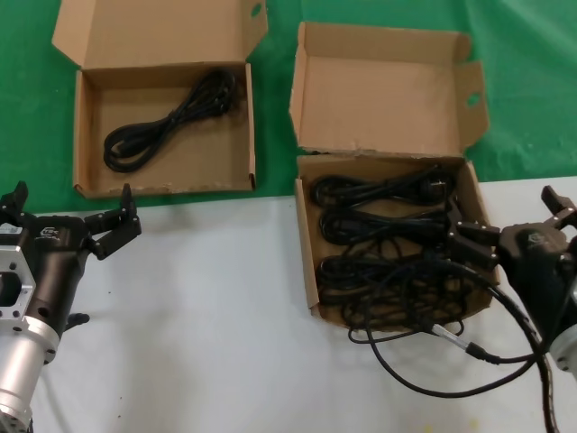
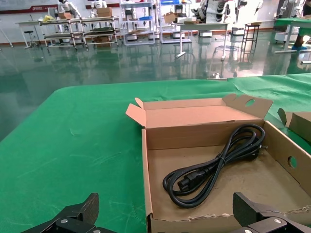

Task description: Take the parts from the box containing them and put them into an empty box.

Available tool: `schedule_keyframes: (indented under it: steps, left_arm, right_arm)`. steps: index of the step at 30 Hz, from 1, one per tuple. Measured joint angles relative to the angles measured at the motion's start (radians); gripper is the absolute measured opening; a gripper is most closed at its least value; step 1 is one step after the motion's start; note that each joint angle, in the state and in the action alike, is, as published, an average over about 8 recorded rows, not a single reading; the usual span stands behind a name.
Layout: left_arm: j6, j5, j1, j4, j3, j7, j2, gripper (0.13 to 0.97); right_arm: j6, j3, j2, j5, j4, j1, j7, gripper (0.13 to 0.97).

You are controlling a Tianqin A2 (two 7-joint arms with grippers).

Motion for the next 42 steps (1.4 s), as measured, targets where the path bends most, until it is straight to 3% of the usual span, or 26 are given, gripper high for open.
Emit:
schedule_keyframes:
  steps: [42]
  left_arm:
    - [0.0,0.0,0.0,0.0,0.0,0.0,0.0,0.966]
  right_arm:
    - [0.004,0.001,-0.001,0.001,0.0,-0.004,0.001,0.966]
